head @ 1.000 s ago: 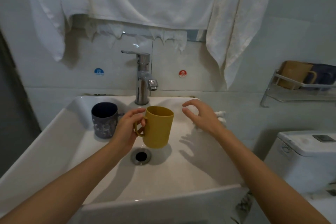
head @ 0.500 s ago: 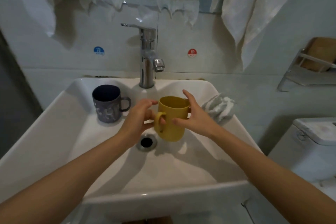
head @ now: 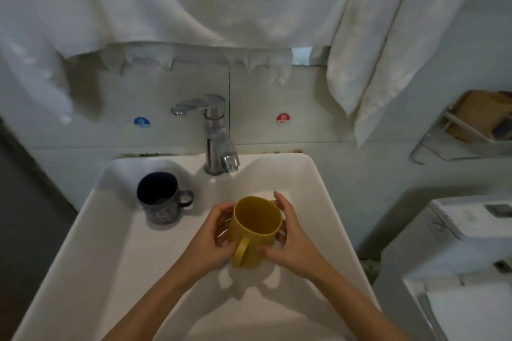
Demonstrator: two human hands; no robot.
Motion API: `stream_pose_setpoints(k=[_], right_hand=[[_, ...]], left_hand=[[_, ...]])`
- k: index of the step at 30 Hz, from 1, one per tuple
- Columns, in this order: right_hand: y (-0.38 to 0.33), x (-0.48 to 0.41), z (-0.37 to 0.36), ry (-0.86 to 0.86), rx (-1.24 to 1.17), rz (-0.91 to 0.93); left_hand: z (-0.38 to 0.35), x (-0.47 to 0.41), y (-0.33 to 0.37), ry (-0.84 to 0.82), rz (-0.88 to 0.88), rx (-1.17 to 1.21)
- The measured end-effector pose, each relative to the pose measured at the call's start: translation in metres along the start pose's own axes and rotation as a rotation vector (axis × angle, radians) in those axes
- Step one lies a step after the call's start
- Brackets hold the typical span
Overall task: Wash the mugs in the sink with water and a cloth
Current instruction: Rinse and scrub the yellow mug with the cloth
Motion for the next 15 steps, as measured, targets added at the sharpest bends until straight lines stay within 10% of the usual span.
stream_pose_setpoints(k=[15], right_hand=[[-0.106, 0.060, 0.094, 0.218, -0.036, -0.115]], left_hand=[[-0.059, -0.012, 0.123, -0.045, 0.052, -0.005]])
Point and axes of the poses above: each hand's wrist, its own x-axis away from the middle knuckle, its own z-axis out of the back of the hand, y = z × x, the point moved 8 cm from there along -x, towards the middle knuckle, and after that the axes turned 5 degrees about -x, right-handed, at the moved point
